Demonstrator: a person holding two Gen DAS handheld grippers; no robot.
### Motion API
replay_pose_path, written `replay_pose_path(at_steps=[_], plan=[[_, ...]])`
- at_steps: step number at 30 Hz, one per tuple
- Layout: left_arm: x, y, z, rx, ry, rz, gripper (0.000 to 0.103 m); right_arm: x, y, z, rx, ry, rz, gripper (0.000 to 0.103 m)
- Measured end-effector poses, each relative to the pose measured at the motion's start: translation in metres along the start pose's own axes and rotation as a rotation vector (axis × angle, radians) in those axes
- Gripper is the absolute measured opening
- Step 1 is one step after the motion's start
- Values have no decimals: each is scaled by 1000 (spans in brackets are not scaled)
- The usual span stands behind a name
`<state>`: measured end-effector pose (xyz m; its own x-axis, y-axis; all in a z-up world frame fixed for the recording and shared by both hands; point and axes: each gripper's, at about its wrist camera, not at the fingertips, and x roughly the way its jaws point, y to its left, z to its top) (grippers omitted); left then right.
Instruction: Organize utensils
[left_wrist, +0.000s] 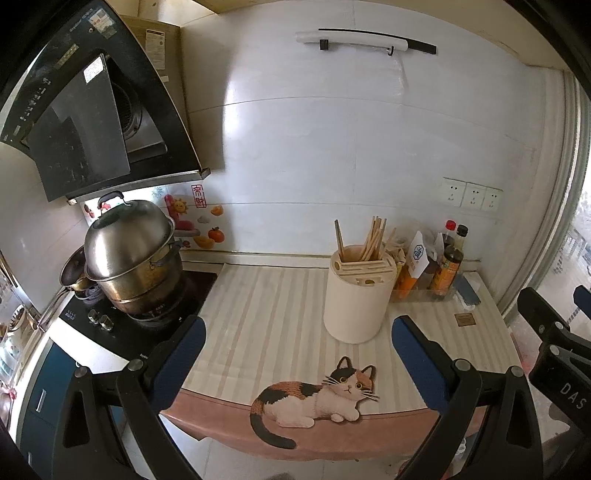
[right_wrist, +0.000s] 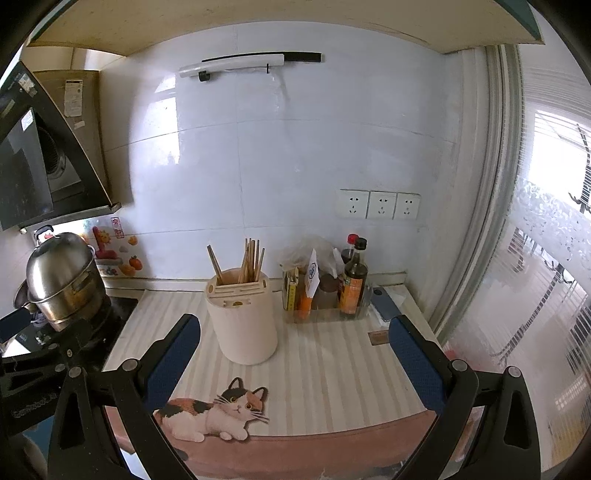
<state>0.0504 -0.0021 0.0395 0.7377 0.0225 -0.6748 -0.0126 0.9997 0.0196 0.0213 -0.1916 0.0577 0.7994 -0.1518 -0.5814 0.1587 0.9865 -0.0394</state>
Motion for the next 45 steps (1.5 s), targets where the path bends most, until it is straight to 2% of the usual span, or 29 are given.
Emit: replay_pose_path(at_steps=[17, 45], plan=[[5, 0, 1, 12, -3, 8, 103, 11, 6, 0, -1, 19, 8, 103], [1, -11, 6, 25, -9, 1, 103, 6, 0, 2, 4, 7, -14, 103]])
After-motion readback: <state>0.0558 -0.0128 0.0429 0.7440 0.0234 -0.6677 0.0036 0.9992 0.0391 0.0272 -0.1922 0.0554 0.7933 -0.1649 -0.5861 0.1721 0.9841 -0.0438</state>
